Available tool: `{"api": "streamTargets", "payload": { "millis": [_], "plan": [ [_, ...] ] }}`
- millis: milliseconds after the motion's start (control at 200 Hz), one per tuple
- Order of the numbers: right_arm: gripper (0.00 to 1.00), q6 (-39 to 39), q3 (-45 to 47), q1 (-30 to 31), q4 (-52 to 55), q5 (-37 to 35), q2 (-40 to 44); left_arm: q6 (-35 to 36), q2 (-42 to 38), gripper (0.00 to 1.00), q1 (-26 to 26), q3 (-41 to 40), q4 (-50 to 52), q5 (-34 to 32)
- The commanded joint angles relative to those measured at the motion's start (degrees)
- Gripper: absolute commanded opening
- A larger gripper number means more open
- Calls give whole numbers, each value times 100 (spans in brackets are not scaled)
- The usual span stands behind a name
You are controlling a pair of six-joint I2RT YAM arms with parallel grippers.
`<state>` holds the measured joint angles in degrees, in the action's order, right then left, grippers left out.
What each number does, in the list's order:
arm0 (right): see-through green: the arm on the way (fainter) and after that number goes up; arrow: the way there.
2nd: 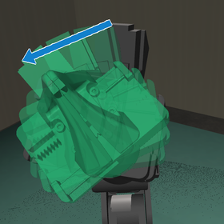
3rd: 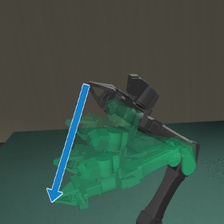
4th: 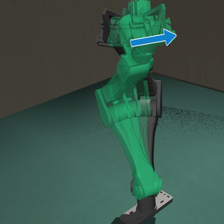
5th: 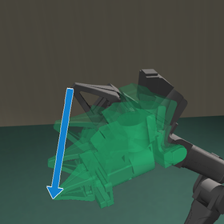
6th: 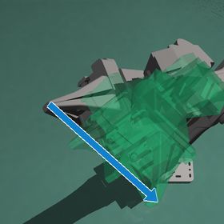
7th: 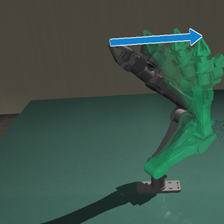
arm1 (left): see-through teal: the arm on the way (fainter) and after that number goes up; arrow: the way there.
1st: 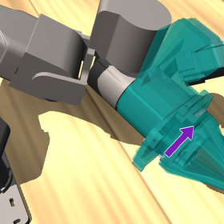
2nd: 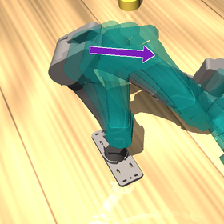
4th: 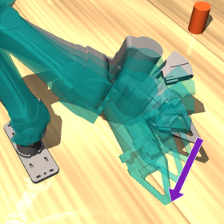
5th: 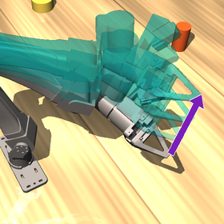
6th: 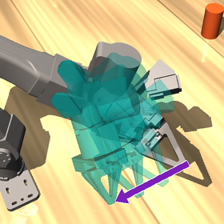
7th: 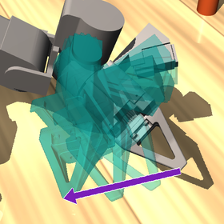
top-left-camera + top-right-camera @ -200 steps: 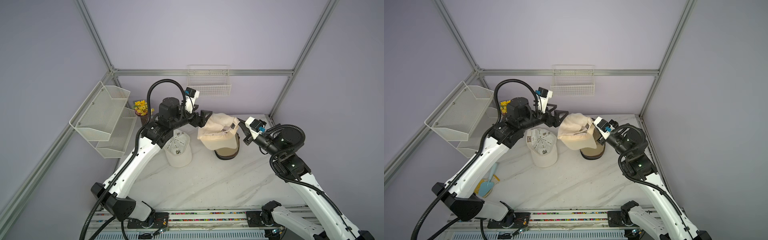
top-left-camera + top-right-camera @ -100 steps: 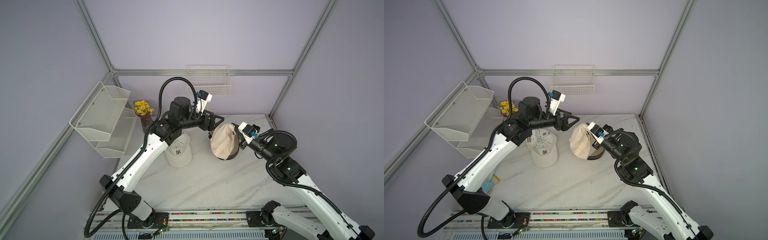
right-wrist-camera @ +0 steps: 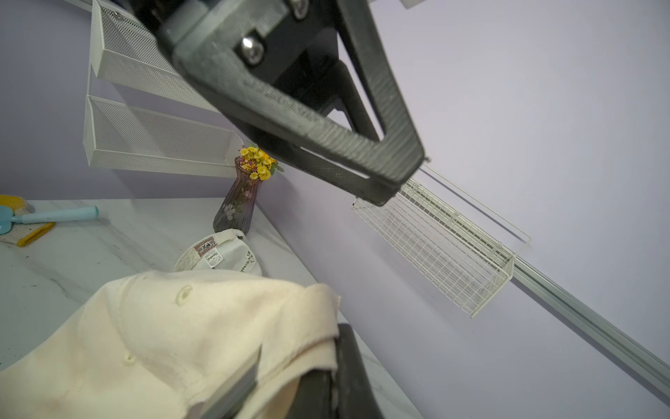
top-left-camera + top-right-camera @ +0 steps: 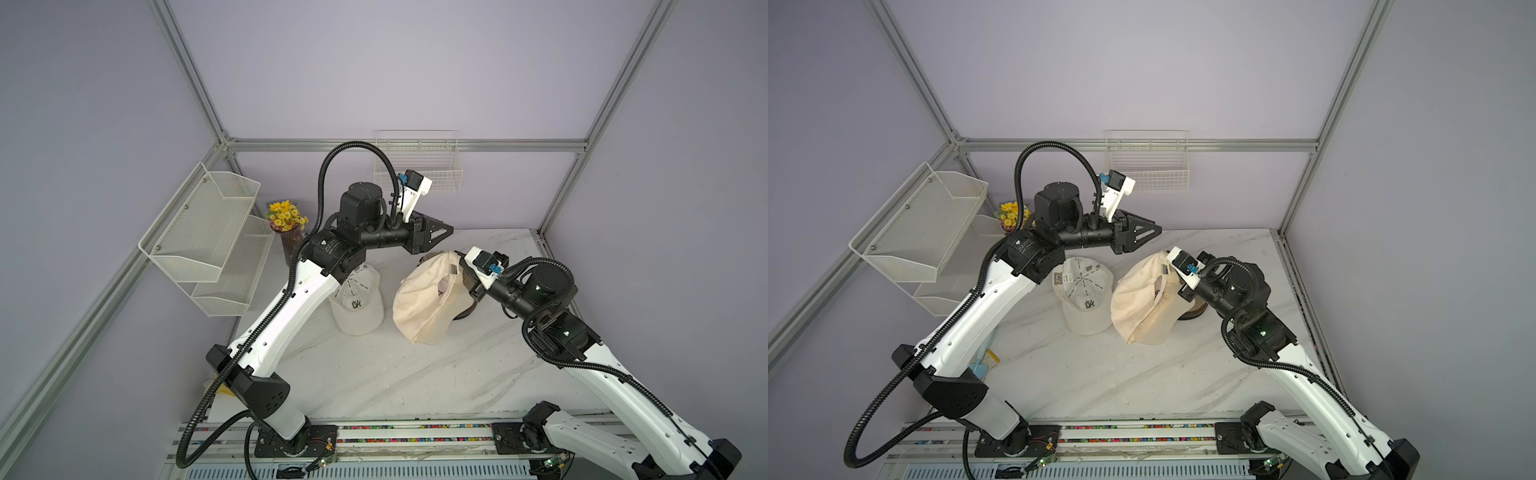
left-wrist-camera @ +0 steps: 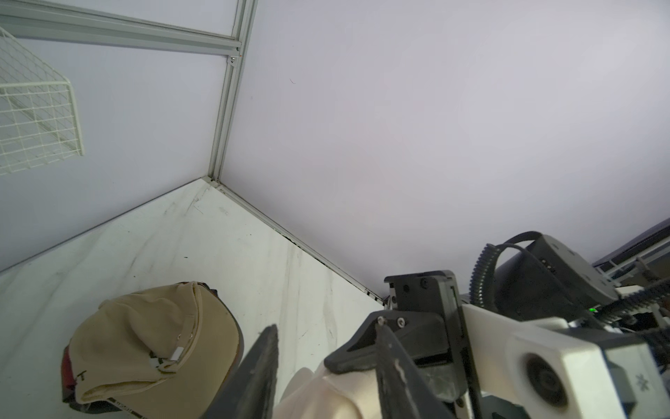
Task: Open the adjustable buckle of the baseball cap
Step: Pick up the baseball cap, then open the adjustable buckle on the baseball cap.
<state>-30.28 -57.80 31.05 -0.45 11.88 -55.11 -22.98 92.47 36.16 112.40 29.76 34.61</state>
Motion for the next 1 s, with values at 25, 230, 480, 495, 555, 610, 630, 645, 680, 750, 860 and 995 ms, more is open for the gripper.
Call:
{"api": "streamTargets", "payload": {
  "millis": [25,230,480,495,555,610,630,645,680,750,860,995],
  "plan": [
    [0,13,-67,68,-213,-89,1,160,-158,39,90,408,355,197],
    [0,-65,-93,112,-228,-240,-61,590,192,43,315,871,1349,15],
    [0,-127,-143,147,-237,-406,-147,933,524,46,536,1276,2144,-337],
    [0,-127,-136,152,-244,-406,-149,951,531,46,548,1281,2172,-380],
    [0,-118,-143,166,-254,-423,-140,1003,553,47,580,1286,2278,-523],
    [0,-112,-151,178,-270,-440,-130,1031,561,46,601,1276,2337,-617],
    [0,-114,-148,174,-272,-435,-122,1033,561,46,602,1276,2347,-622],
    [0,-110,-149,174,-272,-447,-120,1037,559,46,603,1280,2350,-627],
    [0,-117,-149,182,-272,-450,-122,1041,554,46,609,1285,2359,-629],
    [0,-110,-163,191,-272,-454,-116,1050,567,45,611,1302,2392,-680],
    [0,-126,-160,191,-272,-480,-95,1050,560,45,620,1311,2427,-760],
    [0,-153,-153,200,-254,-528,-83,1050,488,47,620,1299,2462,-867]
  ]
}}
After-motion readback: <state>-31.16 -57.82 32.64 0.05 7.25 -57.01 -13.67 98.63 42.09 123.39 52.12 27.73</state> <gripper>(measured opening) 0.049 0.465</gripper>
